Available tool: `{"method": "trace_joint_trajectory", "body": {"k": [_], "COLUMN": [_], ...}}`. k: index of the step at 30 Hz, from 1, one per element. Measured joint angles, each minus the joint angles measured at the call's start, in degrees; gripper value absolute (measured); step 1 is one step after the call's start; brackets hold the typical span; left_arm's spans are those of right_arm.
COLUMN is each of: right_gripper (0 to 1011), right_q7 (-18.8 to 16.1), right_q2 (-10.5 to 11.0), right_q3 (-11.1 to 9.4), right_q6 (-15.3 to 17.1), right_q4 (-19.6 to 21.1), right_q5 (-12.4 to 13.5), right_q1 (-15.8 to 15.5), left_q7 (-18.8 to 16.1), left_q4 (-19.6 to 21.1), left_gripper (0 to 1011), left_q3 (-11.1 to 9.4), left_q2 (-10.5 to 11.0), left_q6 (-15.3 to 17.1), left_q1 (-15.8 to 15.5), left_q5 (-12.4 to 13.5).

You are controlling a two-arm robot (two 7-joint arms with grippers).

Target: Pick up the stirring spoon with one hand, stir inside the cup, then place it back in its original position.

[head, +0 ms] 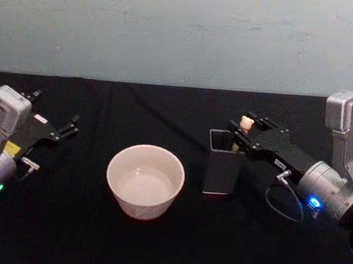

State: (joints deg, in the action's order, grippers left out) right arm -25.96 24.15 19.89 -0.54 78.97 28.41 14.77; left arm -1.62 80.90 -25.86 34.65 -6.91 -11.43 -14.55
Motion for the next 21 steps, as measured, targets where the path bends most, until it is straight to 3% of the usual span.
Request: {"method": "trace_joint_trajectory", "body": {"k": [10, 21], "right_gripper": [225, 213], "right_q7": [0.0, 0.0], "right_q2": [0.0, 0.0], "right_q3": [0.0, 0.0], "right_q6": [-0.01, 0.01], "right_q4": [0.0, -0.01], "right_q5": [0.02, 0.01], "right_q1": [0.0, 0.0], "left_q7": [0.0, 0.0], "left_q4": [0.0, 0.0], "left_gripper": [1001, 1001], "left_q3": [0.0, 0.0], "left_q2": [0.0, 0.0], "left_q6": [0.0, 0.0], "left_q1": [0.0, 0.0], "left_q5": [0.0, 0.0]}}
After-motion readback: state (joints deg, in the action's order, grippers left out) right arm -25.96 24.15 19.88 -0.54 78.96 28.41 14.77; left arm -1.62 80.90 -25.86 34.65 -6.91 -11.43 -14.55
